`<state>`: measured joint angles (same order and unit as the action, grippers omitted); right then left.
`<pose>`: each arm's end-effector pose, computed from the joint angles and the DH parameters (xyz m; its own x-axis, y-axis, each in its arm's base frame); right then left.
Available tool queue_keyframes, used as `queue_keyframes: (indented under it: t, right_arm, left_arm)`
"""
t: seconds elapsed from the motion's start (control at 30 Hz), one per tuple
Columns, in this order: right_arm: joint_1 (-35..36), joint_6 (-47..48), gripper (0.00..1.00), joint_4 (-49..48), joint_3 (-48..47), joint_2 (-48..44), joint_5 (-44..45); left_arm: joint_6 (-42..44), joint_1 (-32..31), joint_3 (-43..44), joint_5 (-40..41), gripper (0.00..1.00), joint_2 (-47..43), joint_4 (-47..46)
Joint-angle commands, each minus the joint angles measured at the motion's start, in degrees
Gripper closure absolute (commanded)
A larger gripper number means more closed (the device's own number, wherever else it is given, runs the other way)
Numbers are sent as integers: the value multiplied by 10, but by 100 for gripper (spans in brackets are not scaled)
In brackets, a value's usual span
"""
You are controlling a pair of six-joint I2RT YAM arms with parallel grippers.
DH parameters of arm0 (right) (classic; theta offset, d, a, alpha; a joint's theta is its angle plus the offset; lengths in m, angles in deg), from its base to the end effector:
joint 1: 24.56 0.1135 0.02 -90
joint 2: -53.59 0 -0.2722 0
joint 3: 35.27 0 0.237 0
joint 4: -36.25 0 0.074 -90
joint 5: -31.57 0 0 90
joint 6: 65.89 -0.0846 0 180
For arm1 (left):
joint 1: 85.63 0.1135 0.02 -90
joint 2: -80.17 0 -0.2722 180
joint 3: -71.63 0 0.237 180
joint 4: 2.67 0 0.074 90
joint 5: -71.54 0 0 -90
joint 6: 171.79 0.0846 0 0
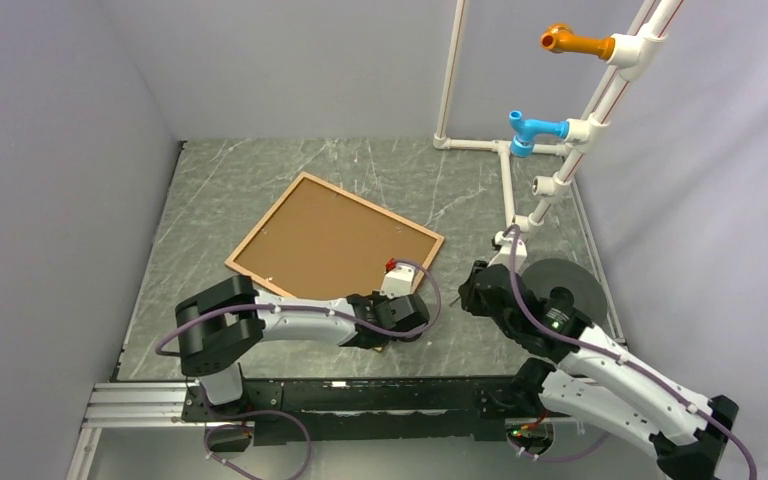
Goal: Take the photo out of the frame
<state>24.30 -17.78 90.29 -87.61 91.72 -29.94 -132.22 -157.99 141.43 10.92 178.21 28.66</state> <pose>0.1288 0.0861 0.2447 -0.5947 0.2112 -0.7757 -0.0320 0.9579 0.2853 0.1431 -0.3130 0.1435 -0.7485 0.1374 -0.6487 0.2796 0.9525 -0.1210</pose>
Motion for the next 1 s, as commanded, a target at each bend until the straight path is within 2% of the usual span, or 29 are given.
queue_keyframes:
  t: [0.0,0.17,0.37,0.47,0.53,0.57,0.6,0.7,0.83,0.97]
  right_arm:
    - [-21,-5,100,-28,-14,33,8]
    - [-54,18,100,-57,-6,44,-39]
    - [-95,53,100,-69,-14,65,-79]
    - [-114,77,100,-78,-25,91,-107]
    - [-117,92,100,-79,-41,115,-112]
    - [-118,100,100,-81,-48,126,-115]
    - [-118,110,100,-85,-54,135,-121]
    - [-118,149,100,-104,-71,164,-137]
    - [-118,189,100,-114,-108,217,-123]
    - [-118,213,100,-120,-156,282,-113]
  left_arm:
    - [-135,-2,35,-104,100,65,16]
    - [-147,-2,81,-102,100,79,3]
    - [-125,0,91,-144,99,68,-42]
    - [-99,1,54,-139,70,19,-53]
    - [-87,2,10,-134,41,-40,-68]
    - [-80,2,-19,-136,31,-69,-76]
    - [-75,3,-37,-139,26,-93,-78]
    - [-66,3,-107,-146,15,-171,-103]
    - [-86,3,-204,-132,15,-270,-114]
    - [-90,4,-262,-114,15,-345,-82]
